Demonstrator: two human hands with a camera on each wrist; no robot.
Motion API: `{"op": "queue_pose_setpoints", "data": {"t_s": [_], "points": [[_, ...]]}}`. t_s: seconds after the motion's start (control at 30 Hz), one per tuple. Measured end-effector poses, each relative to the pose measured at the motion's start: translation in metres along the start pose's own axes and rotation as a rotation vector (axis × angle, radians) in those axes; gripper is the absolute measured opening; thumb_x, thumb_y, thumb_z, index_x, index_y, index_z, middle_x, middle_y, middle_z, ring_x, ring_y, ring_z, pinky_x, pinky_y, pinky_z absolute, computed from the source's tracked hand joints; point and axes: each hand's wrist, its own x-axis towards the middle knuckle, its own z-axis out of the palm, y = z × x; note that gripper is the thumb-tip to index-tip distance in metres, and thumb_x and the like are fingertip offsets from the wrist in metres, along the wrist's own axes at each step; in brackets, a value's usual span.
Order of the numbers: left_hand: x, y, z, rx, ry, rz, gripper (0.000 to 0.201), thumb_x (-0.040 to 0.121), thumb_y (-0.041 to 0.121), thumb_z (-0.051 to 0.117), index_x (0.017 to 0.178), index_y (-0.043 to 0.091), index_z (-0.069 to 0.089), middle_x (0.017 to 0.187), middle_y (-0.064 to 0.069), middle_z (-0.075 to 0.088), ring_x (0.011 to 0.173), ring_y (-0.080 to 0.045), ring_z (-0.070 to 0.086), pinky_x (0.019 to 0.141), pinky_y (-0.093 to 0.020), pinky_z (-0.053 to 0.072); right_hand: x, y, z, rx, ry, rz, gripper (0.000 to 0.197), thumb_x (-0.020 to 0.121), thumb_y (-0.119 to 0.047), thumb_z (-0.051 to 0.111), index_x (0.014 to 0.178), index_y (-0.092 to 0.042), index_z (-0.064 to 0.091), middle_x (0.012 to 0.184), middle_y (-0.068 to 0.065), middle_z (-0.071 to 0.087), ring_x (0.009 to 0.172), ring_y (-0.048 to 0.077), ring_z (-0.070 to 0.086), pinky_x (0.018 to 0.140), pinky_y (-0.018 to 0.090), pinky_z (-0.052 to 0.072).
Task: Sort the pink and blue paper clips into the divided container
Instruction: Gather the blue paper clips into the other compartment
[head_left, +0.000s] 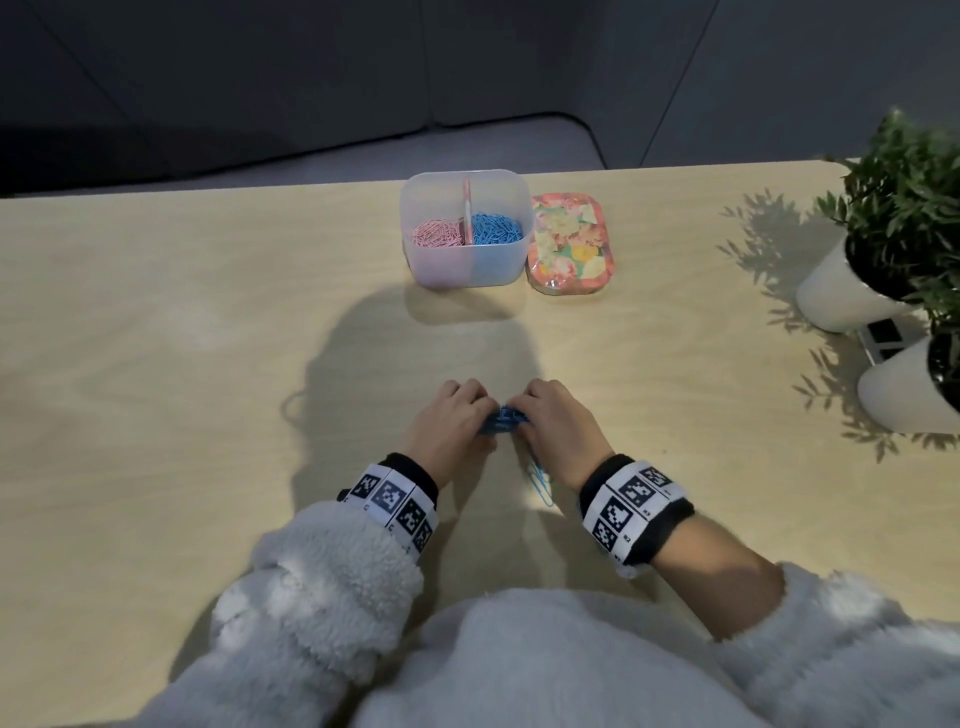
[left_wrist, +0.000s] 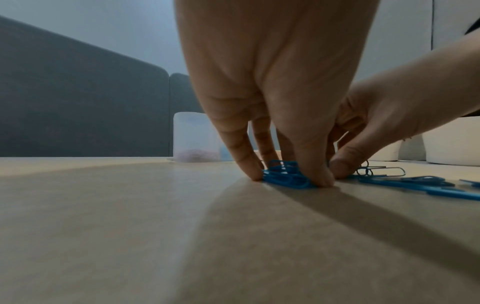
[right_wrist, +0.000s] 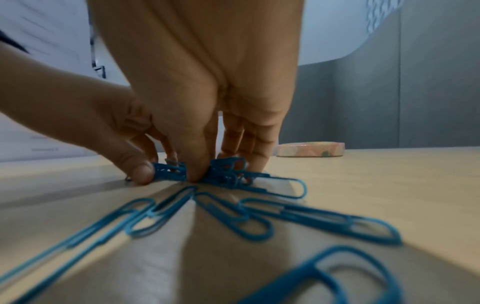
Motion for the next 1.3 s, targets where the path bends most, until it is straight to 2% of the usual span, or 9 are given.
{"op": "queue_pose_setpoints", "data": {"t_s": [0.13, 0.3, 0.5, 0.57, 0.73, 0.93, 1.07, 1.17, 1.3], "points": [[-0.001, -0.001, 0.002, 0.016, 0.121, 0.003, 0.015, 0.081, 0.007, 0.059, 0.095, 0.006, 0.066, 0.099, -0.013, 0.062, 0.088, -0.032, 0.058, 0.070, -0.042, 0.054, 0.003, 0.002, 0.001, -0.077, 0.006, -0.029, 0.023, 0.094, -0.011, 0.041, 0.109, -0.010, 0.058, 0.111, 0.010, 0.054, 0.110, 0.026, 0.048, 0.087, 0.034, 0.042], [0.004, -0.005, 0.004, 0.081, 0.137, 0.020, 0.016, 0.070, 0.017, 0.050, 0.067, 0.014, 0.064, 0.067, -0.003, 0.063, 0.056, -0.023, 0.060, 0.045, -0.027, 0.050, 0.006, 0.007, 0.002, 0.032, 0.024, -0.034, 0.022, 0.091, -0.010, 0.046, 0.105, -0.006, 0.063, 0.105, 0.014, 0.059, 0.105, 0.030, 0.052, 0.089, 0.037, 0.042], [-0.003, -0.006, -0.008, -0.104, 0.122, -0.087, 0.018, 0.087, 0.014, 0.056, 0.100, 0.009, 0.068, 0.101, -0.013, 0.068, 0.095, -0.032, 0.062, 0.075, -0.039, 0.048, 0.014, 0.014, -0.047, 0.332, 0.106, 0.015, 0.011, 0.079, -0.004, 0.062, 0.086, -0.005, 0.071, 0.081, 0.013, 0.067, 0.077, 0.025, 0.060, 0.068, 0.027, 0.036], [-0.003, -0.007, -0.010, -0.151, 0.143, -0.060, 0.020, 0.087, 0.017, 0.056, 0.100, 0.009, 0.068, 0.100, -0.013, 0.069, 0.095, -0.032, 0.063, 0.074, -0.038, 0.048, 0.031, 0.015, -0.079, 0.436, 0.150, 0.070, 0.009, 0.080, -0.002, 0.063, 0.076, -0.008, 0.069, 0.066, 0.004, 0.058, 0.059, 0.011, 0.049, 0.061, 0.023, 0.035], [0.000, -0.005, -0.016, -0.174, 0.235, 0.032, 0.020, 0.078, 0.017, 0.050, 0.084, 0.009, 0.068, 0.083, -0.013, 0.071, 0.075, -0.031, 0.067, 0.060, -0.035, 0.053, 0.108, 0.015, -0.137, 0.514, 0.307, 0.190, 0.029, 0.081, -0.003, 0.065, 0.058, -0.017, 0.054, 0.060, -0.007, 0.052, 0.056, 0.004, 0.053, 0.065, 0.025, 0.048], [0.032, -0.008, -0.052, -0.214, 0.401, 0.135, 0.015, 0.081, 0.010, 0.057, 0.087, 0.008, 0.071, 0.083, -0.012, 0.074, 0.071, -0.028, 0.070, 0.059, -0.034, 0.056, 0.165, 0.004, -0.147, 0.442, 0.292, 0.236, 0.010, 0.085, -0.007, 0.060, 0.086, -0.001, 0.068, 0.097, 0.017, 0.070, 0.089, 0.028, 0.066, 0.083, 0.041, 0.056], [0.076, -0.004, -0.096, -0.150, 0.429, 0.085, 0.018, 0.088, 0.004, 0.052, 0.092, 0.003, 0.069, 0.086, -0.015, 0.072, 0.080, -0.029, 0.068, 0.073, -0.037, 0.054, 0.156, 0.010, -0.153, 0.552, 0.326, 0.239, 0.028, 0.089, -0.006, 0.043, 0.093, 0.012, 0.064, 0.094, 0.025, 0.069, 0.071, 0.024, 0.061, 0.081, 0.047, 0.056], [0.107, -0.002, -0.119, -0.145, 0.446, 0.018, 0.033, 0.091, 0.016, 0.038, 0.100, 0.002, 0.067, 0.096, -0.021, 0.069, 0.090, -0.034, 0.064, 0.081, -0.042, 0.051, 0.124, 0.027, -0.149, 0.717, 0.431, 0.214, 0.024, 0.089, -0.004, 0.043, 0.084, 0.002, 0.066, 0.080, 0.018, 0.065, 0.058, 0.018, 0.059, 0.069, 0.038, 0.055], [0.140, -0.003, -0.134, -0.100, 0.237, -0.145, 0.033, 0.091, 0.013, 0.039, 0.116, 0.008, 0.060, 0.118, -0.017, 0.062, 0.108, -0.034, 0.056, 0.089, -0.036, 0.042, 0.066, 0.056, -0.121, 0.821, 0.407, 0.214, 0.021, 0.091, -0.002, 0.047, 0.082, -0.015, 0.060, 0.072, 0.002, 0.062, 0.046, -0.003, 0.058, 0.049, 0.013, 0.049]]}}
